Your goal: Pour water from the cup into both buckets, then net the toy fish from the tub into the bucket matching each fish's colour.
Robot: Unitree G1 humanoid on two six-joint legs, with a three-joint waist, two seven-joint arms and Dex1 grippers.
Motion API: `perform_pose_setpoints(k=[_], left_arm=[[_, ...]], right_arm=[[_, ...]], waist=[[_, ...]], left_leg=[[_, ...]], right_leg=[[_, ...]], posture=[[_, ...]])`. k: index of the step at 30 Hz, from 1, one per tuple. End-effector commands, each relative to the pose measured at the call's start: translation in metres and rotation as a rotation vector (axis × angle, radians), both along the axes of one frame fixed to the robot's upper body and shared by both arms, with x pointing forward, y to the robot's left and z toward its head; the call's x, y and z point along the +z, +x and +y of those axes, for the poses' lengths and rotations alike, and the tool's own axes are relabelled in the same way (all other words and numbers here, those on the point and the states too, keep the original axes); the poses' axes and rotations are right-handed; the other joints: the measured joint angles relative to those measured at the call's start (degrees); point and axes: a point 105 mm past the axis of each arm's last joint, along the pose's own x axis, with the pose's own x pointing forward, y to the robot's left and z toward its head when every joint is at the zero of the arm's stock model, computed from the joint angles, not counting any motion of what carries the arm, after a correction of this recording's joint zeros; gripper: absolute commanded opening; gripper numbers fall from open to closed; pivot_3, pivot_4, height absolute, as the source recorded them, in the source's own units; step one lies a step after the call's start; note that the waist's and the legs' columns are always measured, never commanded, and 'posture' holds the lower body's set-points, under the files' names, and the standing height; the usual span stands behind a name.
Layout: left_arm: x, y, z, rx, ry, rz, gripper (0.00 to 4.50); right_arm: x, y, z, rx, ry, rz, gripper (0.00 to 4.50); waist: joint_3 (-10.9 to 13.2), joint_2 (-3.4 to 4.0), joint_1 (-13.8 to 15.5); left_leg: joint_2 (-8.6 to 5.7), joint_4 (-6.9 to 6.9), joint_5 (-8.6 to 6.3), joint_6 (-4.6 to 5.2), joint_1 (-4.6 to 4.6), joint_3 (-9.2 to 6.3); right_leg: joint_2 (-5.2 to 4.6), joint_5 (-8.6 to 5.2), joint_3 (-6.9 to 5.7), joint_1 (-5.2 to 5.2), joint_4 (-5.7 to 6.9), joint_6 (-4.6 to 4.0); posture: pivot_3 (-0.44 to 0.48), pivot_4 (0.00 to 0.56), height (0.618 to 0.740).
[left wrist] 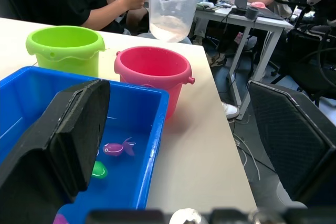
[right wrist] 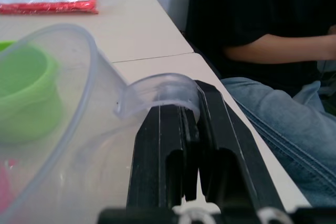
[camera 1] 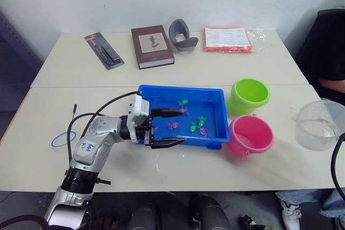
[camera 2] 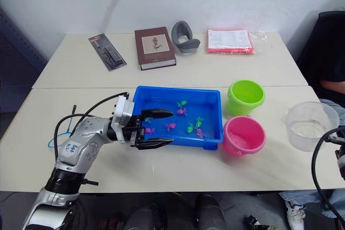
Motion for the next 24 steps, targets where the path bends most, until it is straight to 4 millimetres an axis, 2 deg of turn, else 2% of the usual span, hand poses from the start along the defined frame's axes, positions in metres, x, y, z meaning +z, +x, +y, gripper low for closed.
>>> perform_pose_setpoints(k=[1,8,24], left_arm=[[0.004,0.000,-0.005,-0.036,-0.007,-0.030,4.50],[0.004,0.002,-0.011,-0.054,-0.019,-0.033,4.50],[0.004,0.003,-0.012,-0.034,-0.032,-0.040,4.50]], right_arm=[[0.022,-0.001,0.013,0.000,-0.118,-0.046,0.03],[0.023,0.009,0.037,0.073,-0.272,-0.009,0.03],[0.021,0.022,0.056,0.154,-0.595,0.019,0.03]], waist=[[0.03,-0.11,0.01],[0.05,-0.15,0.01],[0.06,-0.18,0.01]], left_leg=[[0.01,0.00,0.00,0.00,0.00,-0.01],[0.00,0.00,0.00,0.01,-0.03,-0.02],[-0.01,0.01,0.01,0.03,-0.03,-0.02]], right_leg=[[0.01,0.00,0.00,0.01,-0.02,0.00],[0.05,0.01,-0.02,0.00,-0.07,0.02],[0.09,0.02,-0.02,0.01,-0.10,0.04]], posture=[[0.000,0.150,0.740],[0.000,0.150,0.740],[0.000,0.150,0.740]])
